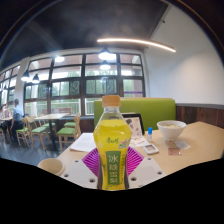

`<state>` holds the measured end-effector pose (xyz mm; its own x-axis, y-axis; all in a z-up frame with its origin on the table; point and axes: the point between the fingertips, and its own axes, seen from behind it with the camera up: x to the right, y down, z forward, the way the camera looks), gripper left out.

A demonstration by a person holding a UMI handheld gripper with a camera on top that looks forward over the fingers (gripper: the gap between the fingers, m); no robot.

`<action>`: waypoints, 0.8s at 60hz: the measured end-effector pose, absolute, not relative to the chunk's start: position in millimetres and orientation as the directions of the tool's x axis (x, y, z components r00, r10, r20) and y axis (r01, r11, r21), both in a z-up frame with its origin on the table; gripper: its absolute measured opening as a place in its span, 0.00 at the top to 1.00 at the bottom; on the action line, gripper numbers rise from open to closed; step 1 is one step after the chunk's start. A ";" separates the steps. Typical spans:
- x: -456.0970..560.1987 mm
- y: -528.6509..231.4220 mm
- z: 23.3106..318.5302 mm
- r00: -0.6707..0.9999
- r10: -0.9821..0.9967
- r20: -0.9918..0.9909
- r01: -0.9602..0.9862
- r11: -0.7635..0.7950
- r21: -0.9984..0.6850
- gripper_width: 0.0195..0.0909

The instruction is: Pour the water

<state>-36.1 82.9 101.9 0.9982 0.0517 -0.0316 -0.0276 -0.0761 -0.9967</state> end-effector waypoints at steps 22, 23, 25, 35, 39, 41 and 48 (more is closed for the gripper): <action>-28.1 89.8 94.6 0.999 0.051 -0.013 -0.010 -0.059 -0.998 0.71; -27.7 89.6 94.1 0.999 0.052 -0.012 -0.009 -0.061 -0.998 0.66; -27.4 89.2 93.5 0.998 0.060 -0.004 0.000 -0.068 -0.998 0.60; -21.6 64.6 104.4 0.997 0.060 0.050 0.055 -0.088 -0.995 0.11; -24.7 39.1 114.7 0.996 0.051 0.068 0.073 -0.097 -0.993 0.12; -24.5 26.9 119.6 0.997 0.049 0.067 0.072 -0.102 -0.992 0.11; -36.0 -33.8 132.0 0.997 0.070 0.019 0.027 -0.124 -0.992 0.12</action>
